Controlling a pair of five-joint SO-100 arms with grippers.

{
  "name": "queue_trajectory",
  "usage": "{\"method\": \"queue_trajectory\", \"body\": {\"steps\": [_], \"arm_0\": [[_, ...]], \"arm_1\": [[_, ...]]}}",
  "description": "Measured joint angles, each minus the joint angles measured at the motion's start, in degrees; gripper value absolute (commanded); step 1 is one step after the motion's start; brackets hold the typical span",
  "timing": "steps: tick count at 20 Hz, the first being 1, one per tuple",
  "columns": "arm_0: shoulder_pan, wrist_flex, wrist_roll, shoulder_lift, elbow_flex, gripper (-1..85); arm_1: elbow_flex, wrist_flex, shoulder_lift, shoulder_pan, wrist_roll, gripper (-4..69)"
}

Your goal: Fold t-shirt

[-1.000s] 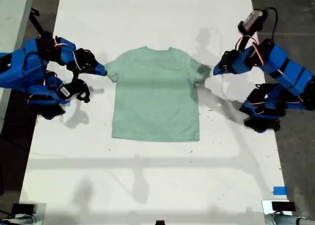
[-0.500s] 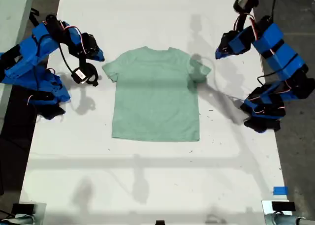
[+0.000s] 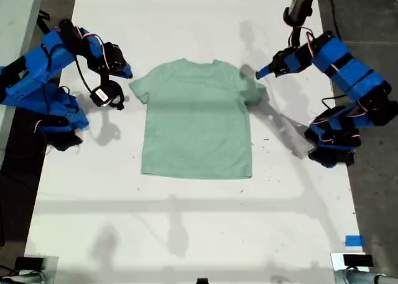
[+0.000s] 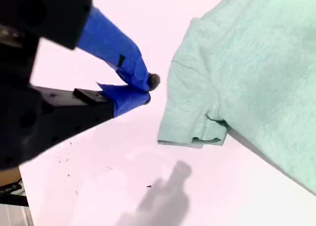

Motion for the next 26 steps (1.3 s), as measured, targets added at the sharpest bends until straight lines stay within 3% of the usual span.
{"method": "queue_trajectory", "body": {"steps": [5, 14, 22, 23, 25, 26], "arm_0": [[0.26, 0.00, 0.00, 0.00, 0.00, 0.0], [0.70, 0.00, 0.00, 0.00, 0.00, 0.0], [0.70, -0.09, 0.00, 0.00, 0.88, 0.0], [0.70, -0.09, 0.00, 0.00, 0.88, 0.0], [0.70, -0.09, 0.00, 0.00, 1.05, 0.0], [0.70, -0.09, 0.00, 0.00, 1.14, 0.0]], "arm_1": [[9.76, -10.81, -0.18, 2.90, -4.13, 27.9], [13.36, -24.70, -13.80, 3.25, -6.77, 28.4], [7.91, -26.89, -25.75, 3.25, -8.79, 26.5], [6.68, -26.89, -26.89, 3.16, -9.05, 22.0], [4.39, -26.54, -28.74, 2.11, -9.32, -0.5], [2.90, -26.10, -29.79, 1.41, -9.32, -0.8]]}}
